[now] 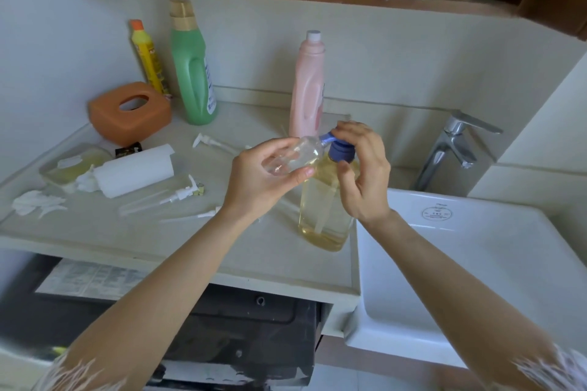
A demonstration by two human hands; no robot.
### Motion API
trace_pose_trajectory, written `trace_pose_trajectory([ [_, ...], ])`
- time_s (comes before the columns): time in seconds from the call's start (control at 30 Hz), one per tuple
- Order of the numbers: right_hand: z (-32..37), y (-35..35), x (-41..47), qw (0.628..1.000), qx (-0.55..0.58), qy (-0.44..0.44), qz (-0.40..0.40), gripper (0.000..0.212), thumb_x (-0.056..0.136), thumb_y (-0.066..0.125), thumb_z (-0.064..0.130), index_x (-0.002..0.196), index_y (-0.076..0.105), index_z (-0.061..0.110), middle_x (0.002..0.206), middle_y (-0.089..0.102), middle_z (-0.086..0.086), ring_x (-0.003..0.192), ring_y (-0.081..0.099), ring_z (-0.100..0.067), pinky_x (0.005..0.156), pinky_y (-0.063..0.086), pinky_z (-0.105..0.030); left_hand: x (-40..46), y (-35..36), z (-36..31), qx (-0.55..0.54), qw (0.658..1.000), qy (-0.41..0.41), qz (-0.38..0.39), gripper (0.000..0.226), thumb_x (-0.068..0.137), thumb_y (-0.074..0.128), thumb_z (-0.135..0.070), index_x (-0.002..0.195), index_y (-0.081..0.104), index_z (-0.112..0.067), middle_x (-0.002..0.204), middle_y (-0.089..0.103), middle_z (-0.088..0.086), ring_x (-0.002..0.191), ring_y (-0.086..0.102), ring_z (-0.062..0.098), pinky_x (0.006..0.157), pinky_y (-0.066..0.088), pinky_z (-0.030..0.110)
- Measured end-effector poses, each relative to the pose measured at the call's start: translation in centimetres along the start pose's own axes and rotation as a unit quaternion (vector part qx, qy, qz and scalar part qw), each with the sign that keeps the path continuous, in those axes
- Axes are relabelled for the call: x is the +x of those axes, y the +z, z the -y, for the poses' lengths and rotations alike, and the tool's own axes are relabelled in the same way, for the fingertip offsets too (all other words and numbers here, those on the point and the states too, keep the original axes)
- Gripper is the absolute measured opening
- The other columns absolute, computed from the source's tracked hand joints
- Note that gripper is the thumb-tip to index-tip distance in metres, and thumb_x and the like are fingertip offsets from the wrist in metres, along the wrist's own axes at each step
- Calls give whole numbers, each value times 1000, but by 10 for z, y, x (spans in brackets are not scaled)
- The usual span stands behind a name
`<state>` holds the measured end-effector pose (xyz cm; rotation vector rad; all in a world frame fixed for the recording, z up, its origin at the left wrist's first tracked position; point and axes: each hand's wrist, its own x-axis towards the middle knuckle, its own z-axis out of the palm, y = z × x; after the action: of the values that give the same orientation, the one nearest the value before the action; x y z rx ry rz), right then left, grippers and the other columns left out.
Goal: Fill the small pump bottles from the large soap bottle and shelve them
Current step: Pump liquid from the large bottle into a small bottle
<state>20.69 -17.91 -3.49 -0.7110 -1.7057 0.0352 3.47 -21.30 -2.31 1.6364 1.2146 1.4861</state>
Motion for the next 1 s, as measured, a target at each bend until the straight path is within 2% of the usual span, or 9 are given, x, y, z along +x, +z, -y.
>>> trace_pose_trajectory([
  [0.1, 4, -1, 1, 1000, -21, 14, 13, 39, 68, 49, -9, 103, 64, -8, 110, 63, -16, 111, 53, -25, 101, 38, -29, -1, 0, -2, 8, 1000, -3, -2, 43, 69, 86, -14, 108, 68, -24, 94, 71, -10, 90, 67, 0, 80, 49, 14],
  [0.27, 18, -23, 20, 996, -49, 1, 79, 39, 81, 44, 14, 110, 65, -1, 116, 63, -14, 113, 54, -25, 100, 39, -25, 2, -3, -14, 10, 1000, 12, -5, 45, 70, 85, -10, 97, 65, -39, 85, 71, -17, 80, 66, -1, 76, 50, 13],
  [0.43, 17, -34, 33, 992, -69, 4, 103, 38, 89, 44, 19, 113, 66, 2, 119, 64, -10, 114, 56, -24, 101, 38, -18, 4, -2, -20, 9, 1000, 8, 7, 46, 65, 74, -15, 99, 64, -44, 86, 70, -26, 74, 64, -2, 75, 50, 14],
  [0.6, 11, -23, 22, 993, -70, -16, 91, 40, 86, 46, 18, 115, 60, -4, 120, 59, -16, 117, 51, -27, 101, 37, -27, 4, -4, -12, 15, 1000, 19, 11, 47, 68, 78, -17, 106, 65, -41, 89, 70, -22, 76, 63, 8, 76, 51, 16],
  [0.73, 7, -8, 12, 995, -66, -26, 69, 43, 80, 46, 20, 109, 58, -10, 115, 57, -19, 115, 47, -27, 100, 37, -35, 4, -6, -3, 22, 999, 15, 18, 50, 70, 82, -9, 114, 66, -27, 95, 70, -19, 83, 66, 4, 78, 50, 14],
  [0.8, 5, -3, 5, 995, -72, -28, 61, 44, 78, 46, 20, 108, 58, -11, 114, 57, -20, 114, 46, -28, 101, 36, -35, 3, -7, 1, 30, 999, 14, 22, 51, 71, 83, -5, 114, 65, -26, 99, 70, -14, 90, 67, 3, 79, 50, 15],
  [0.9, 5, -1, 1, 994, -85, -23, 64, 45, 76, 46, 19, 109, 58, -10, 115, 58, -21, 116, 45, -28, 104, 33, -31, 4, -9, 3, 39, 999, 13, 25, 52, 72, 82, -6, 116, 63, -29, 98, 69, -9, 82, 64, 4, 81, 51, 17],
  [1.0, 9, -3, 3, 993, -87, -9, 79, 47, 76, 45, 20, 110, 58, -9, 116, 58, -20, 117, 45, -28, 105, 31, -28, 5, -10, 2, 41, 999, 10, 32, 52, 73, 82, -7, 120, 64, -22, 98, 69, -10, 78, 62, 0, 80, 48, 14],
])
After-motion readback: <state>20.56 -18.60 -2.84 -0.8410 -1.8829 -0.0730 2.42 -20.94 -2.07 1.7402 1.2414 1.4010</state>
